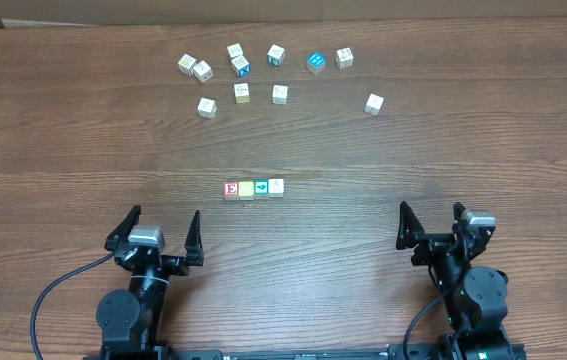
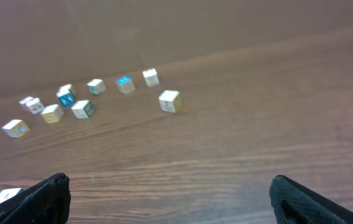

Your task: Form a horizontal line

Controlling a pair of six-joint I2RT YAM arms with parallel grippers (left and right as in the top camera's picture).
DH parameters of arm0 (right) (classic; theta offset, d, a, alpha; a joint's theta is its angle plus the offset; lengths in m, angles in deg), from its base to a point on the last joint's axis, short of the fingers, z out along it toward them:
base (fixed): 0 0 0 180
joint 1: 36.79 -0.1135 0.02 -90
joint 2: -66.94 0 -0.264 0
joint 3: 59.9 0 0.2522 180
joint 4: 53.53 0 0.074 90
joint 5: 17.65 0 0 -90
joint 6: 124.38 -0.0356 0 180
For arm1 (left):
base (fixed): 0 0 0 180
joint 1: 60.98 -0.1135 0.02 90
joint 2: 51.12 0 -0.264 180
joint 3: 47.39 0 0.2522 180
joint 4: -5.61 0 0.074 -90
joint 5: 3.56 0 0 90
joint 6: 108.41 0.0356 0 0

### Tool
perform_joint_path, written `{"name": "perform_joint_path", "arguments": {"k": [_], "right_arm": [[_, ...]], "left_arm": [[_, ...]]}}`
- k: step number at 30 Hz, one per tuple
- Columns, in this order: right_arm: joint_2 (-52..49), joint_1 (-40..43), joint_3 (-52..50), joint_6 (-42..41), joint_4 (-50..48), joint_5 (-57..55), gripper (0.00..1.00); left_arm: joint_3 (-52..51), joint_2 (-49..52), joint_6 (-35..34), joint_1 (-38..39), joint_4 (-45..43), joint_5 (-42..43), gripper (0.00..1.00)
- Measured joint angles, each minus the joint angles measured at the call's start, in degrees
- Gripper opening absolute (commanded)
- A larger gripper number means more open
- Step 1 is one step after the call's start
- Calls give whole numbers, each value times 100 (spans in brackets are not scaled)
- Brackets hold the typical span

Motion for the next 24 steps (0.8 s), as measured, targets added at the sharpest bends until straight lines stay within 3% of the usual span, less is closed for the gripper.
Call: {"name": "perform_joint_path", "arguments": {"k": [9,24], "right_arm": [[245,358,0,269,13,691,100],[870,404,0,531,11,776,100]], "left_arm": [[0,0,0,0,2,0,99],[0,0,0,0,0,0,100]]}}
